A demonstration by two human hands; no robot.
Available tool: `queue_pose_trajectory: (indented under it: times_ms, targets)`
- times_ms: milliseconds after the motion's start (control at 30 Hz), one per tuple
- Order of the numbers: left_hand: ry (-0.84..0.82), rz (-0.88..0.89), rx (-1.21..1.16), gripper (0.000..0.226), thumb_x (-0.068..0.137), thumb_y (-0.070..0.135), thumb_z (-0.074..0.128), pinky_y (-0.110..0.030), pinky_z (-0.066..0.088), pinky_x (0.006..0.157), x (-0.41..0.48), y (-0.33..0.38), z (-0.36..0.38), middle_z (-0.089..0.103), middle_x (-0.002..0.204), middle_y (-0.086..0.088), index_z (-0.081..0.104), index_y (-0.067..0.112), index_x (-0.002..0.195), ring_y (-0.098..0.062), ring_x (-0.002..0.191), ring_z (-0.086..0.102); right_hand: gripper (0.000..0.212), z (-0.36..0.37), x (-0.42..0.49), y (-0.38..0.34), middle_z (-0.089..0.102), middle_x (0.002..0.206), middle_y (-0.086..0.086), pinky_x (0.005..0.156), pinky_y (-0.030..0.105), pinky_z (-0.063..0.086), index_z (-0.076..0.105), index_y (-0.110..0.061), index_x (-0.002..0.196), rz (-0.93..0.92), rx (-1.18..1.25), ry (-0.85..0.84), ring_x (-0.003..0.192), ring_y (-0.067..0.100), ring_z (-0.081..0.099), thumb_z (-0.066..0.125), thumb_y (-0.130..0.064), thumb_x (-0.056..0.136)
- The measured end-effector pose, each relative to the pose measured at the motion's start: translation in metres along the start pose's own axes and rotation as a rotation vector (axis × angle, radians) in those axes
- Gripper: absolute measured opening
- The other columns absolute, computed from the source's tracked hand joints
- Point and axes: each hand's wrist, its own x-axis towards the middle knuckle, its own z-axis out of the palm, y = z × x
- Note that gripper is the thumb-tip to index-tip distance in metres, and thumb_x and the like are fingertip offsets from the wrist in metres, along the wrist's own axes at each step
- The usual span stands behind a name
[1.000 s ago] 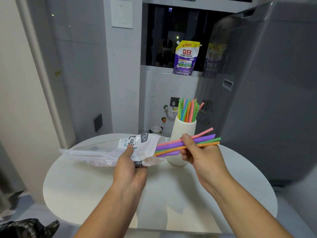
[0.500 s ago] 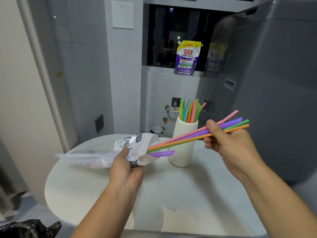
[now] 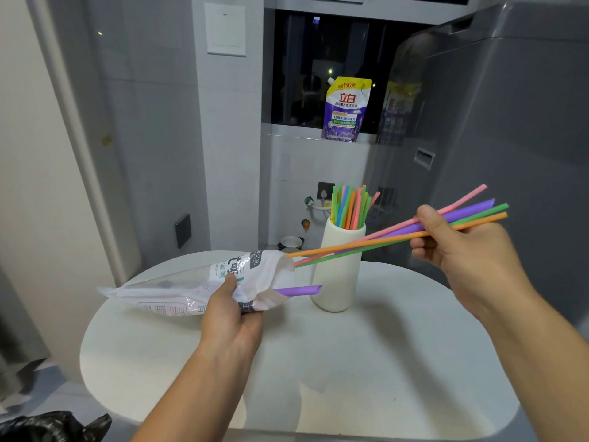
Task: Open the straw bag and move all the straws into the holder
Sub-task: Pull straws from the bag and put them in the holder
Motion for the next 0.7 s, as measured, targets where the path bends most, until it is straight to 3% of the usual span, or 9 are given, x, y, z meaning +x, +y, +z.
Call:
queue_pose_trajectory:
  times_ms: [100,200,333,467,700]
  targets:
    - [-0.001,0.002,0.007,0.018,0.111,0.014,0.051,-0.024,0.055,0.039,-0.004,-0.002,0.002,0.075,0.094,-0.009,0.058,0.007,0.126,-0.021,0.061,0.078,0.022,-0.005,0.006,-0.009,0.071,0.068,0.006,0.059,0.022,0.059,0.073,-0.004,0.089,-0.059,-0.042,0.057,0.055,0.013,0.067,0.070,-0.026,0.091]
    - [0.003,-0.010,0.012,0.012,0.110,0.013,0.053,-0.025,0.054,0.039,-0.006,-0.005,0.003,0.079,0.079,-0.008,0.061,0.007,0.117,-0.019,0.056,0.077,0.018,-0.007,0.013,-0.022,0.072,0.074,0.008,0.061,0.023,0.061,0.072,-0.010,0.088,-0.135,-0.107,0.090,0.056,0.013,0.069,0.070,-0.027,0.092]
    - [0.012,-0.012,0.039,0.012,0.110,0.014,0.052,-0.022,0.051,0.038,-0.007,-0.007,0.003,0.077,0.089,-0.007,0.061,0.008,0.116,-0.020,0.069,0.076,0.014,-0.007,0.020,-0.042,0.071,0.074,0.005,0.057,0.018,0.059,0.069,-0.021,0.080,-0.256,-0.245,0.100,0.054,0.008,0.069,0.071,-0.028,0.091]
    - [-0.019,-0.021,0.036,0.014,0.111,0.015,0.051,-0.029,0.057,0.041,-0.008,-0.006,0.004,0.079,0.068,-0.006,0.062,0.007,0.106,-0.018,0.056,0.077,0.013,-0.007,0.024,-0.060,0.071,0.075,0.000,0.053,0.013,0.055,0.067,-0.027,0.079,-0.316,-0.333,0.106,0.054,0.004,0.070,0.071,-0.034,0.090]
    - [-0.019,-0.031,0.046,0.012,0.110,0.014,0.053,-0.029,0.058,0.042,-0.011,-0.007,0.003,0.079,0.068,-0.005,0.063,0.008,0.107,-0.017,0.055,0.077,0.016,0.000,0.030,-0.061,0.072,0.075,0.003,0.055,0.016,0.059,0.067,-0.024,0.079,-0.285,-0.422,0.053,0.053,0.007,0.070,0.071,-0.033,0.090]
